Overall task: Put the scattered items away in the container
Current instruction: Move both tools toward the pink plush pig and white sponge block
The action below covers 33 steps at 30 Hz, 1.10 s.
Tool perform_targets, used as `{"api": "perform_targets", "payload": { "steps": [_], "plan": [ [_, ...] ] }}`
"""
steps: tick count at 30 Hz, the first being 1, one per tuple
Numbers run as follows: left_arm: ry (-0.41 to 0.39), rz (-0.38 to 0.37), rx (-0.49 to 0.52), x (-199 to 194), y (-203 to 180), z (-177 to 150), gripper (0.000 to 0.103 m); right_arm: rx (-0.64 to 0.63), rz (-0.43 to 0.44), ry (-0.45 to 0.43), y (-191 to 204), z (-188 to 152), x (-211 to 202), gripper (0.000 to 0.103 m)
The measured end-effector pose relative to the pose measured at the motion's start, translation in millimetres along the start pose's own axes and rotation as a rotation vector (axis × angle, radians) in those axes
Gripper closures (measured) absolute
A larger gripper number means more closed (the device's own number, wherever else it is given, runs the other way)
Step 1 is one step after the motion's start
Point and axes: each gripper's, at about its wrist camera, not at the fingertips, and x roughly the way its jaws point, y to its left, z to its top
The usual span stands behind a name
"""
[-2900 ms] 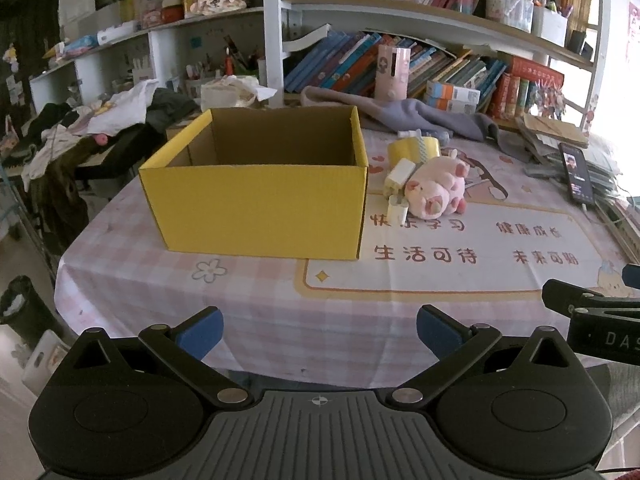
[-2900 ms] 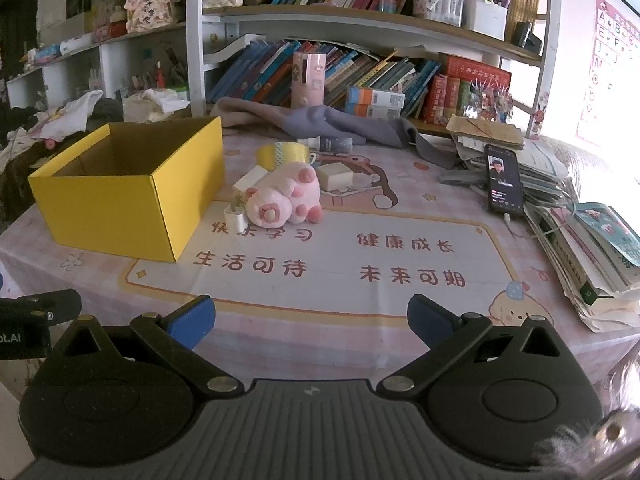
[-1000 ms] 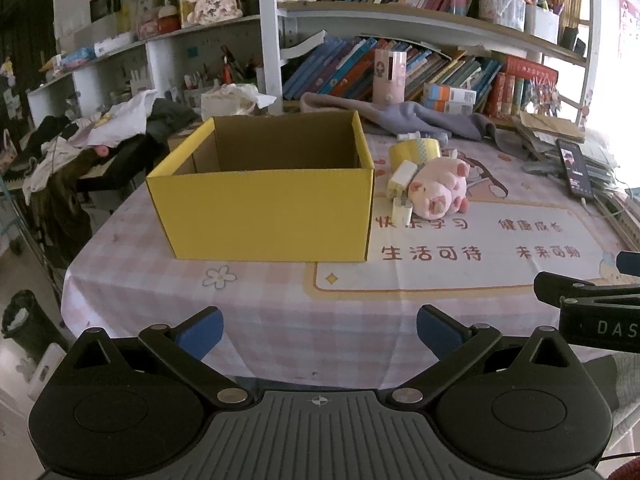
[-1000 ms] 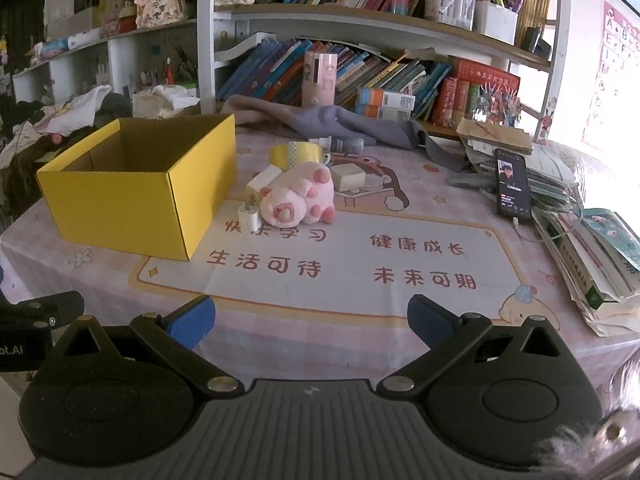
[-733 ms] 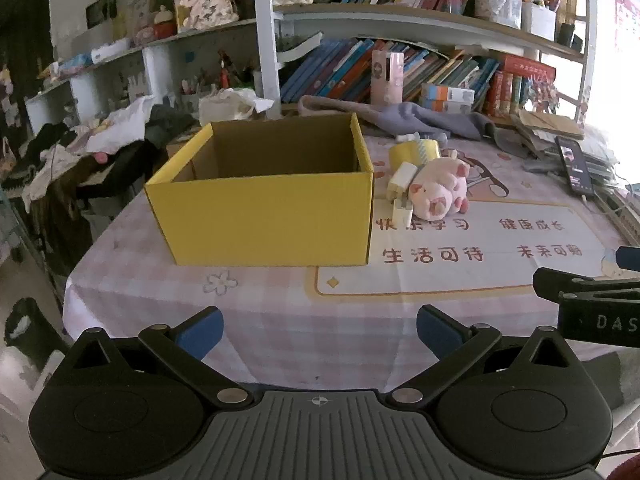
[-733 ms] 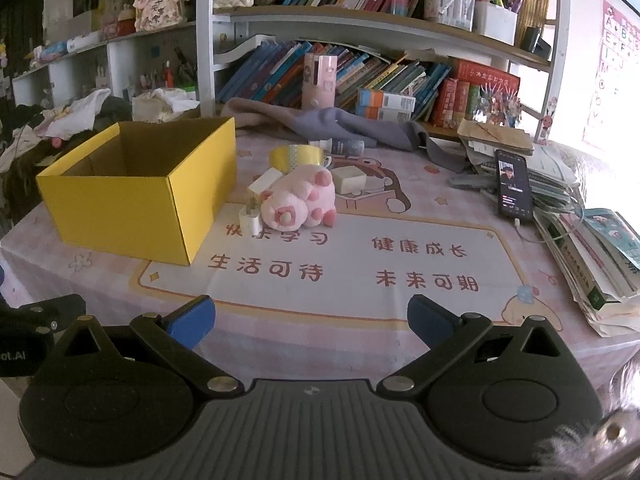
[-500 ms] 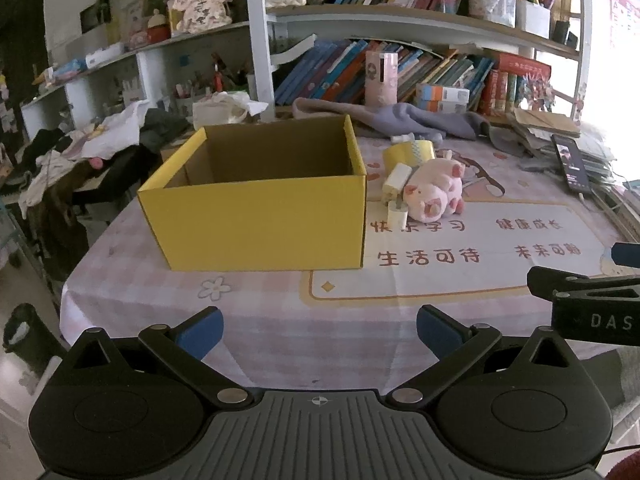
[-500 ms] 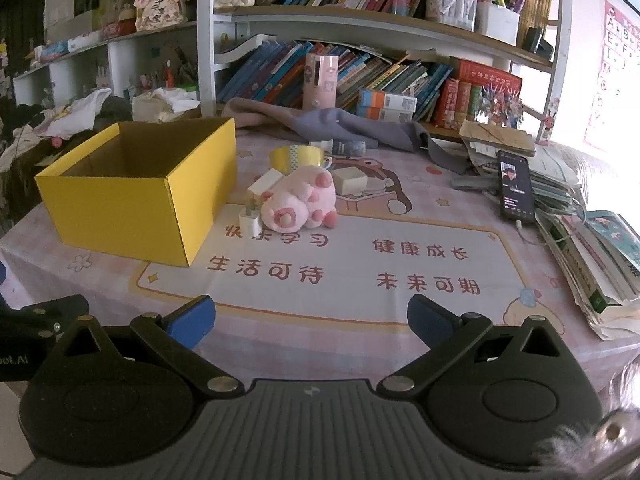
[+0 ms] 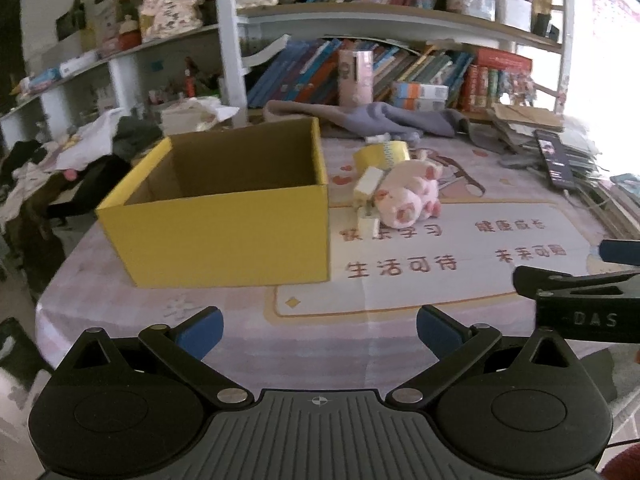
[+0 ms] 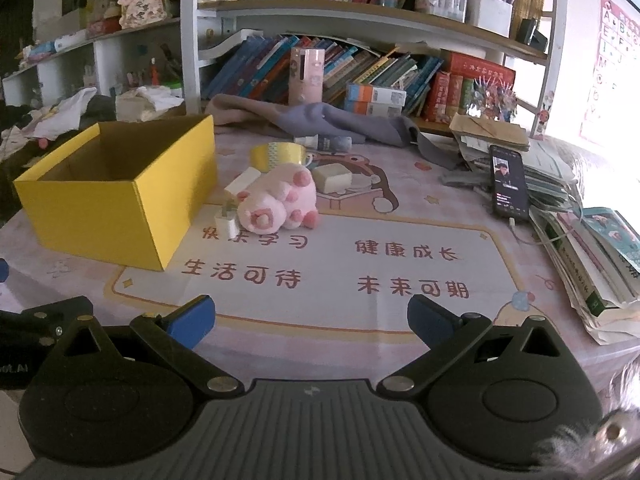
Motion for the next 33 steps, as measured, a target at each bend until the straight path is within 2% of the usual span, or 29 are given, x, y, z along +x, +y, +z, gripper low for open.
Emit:
{"api": "perform_targets", "payload": {
  "steps": [8,21,33],
  "plan": [
    [-0.024,-0.062,0.047,12.4,-19.5,10.5,0.0,-0.005,0.002,-0.011,-11.4,5.4,13.5,0.0],
    [-0.058,-0.132,0.058,43.5,-50.8,37.4,0.0,-0.005,-0.022,-0.016,-48.1,28.0,45.7,0.0],
    [-0.057,-0.115,0.016,78.6,-83.7,73.1,0.0,-0.025,0.008,-0.029,-93.3,65.5,84.7,0.0]
  ]
}}
